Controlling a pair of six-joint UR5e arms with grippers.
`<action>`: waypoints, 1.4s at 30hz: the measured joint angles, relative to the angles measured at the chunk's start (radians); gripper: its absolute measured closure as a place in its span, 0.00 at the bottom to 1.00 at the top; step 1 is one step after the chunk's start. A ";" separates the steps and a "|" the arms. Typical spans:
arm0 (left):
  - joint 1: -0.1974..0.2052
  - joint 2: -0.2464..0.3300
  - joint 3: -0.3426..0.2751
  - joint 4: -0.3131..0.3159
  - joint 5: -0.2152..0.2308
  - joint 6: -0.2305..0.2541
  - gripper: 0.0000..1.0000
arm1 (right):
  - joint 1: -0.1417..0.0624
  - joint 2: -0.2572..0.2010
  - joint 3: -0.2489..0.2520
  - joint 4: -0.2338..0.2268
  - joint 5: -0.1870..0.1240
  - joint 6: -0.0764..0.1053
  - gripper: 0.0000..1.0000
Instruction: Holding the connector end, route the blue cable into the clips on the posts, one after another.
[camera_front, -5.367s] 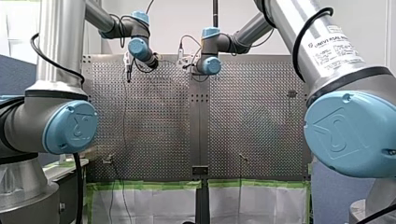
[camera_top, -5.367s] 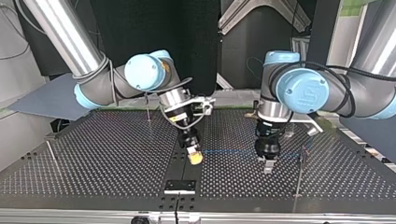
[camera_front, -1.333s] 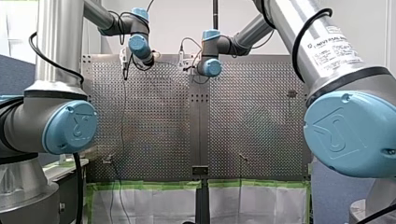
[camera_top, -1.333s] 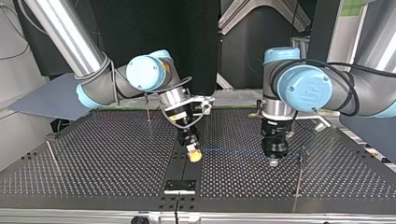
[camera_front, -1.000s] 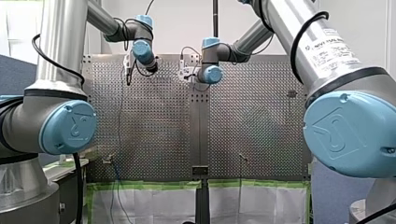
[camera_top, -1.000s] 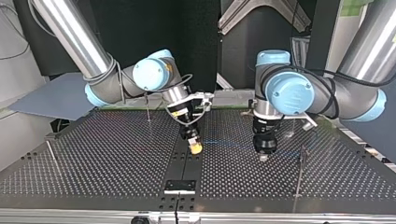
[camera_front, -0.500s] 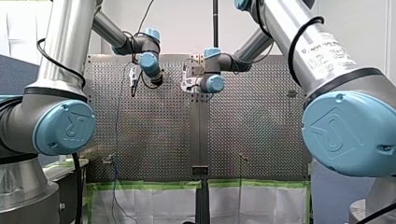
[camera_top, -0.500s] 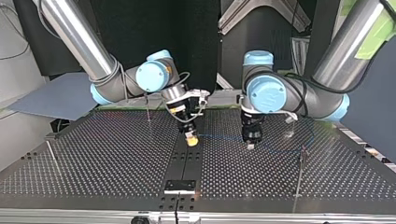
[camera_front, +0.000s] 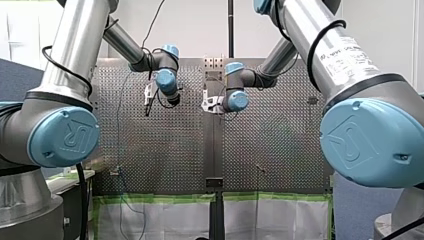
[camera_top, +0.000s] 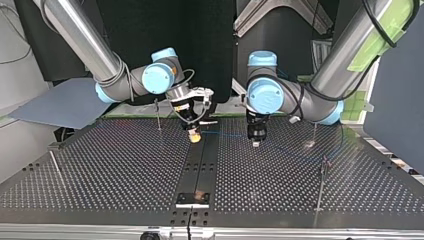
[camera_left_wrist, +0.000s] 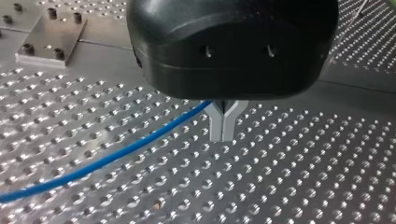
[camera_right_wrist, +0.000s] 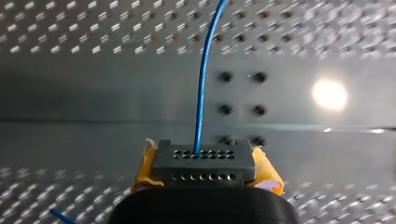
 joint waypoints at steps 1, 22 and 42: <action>-0.002 0.000 -0.004 0.004 -0.001 -0.001 1.00 | -0.002 0.000 0.008 0.000 0.001 -0.002 1.00; -0.111 -0.096 -0.109 0.122 -0.064 -0.022 1.00 | -0.034 0.005 0.166 -0.074 0.025 -0.020 1.00; -0.249 -0.189 -0.180 0.312 -0.153 -0.073 1.00 | -0.057 0.100 0.271 -0.179 0.052 -0.039 1.00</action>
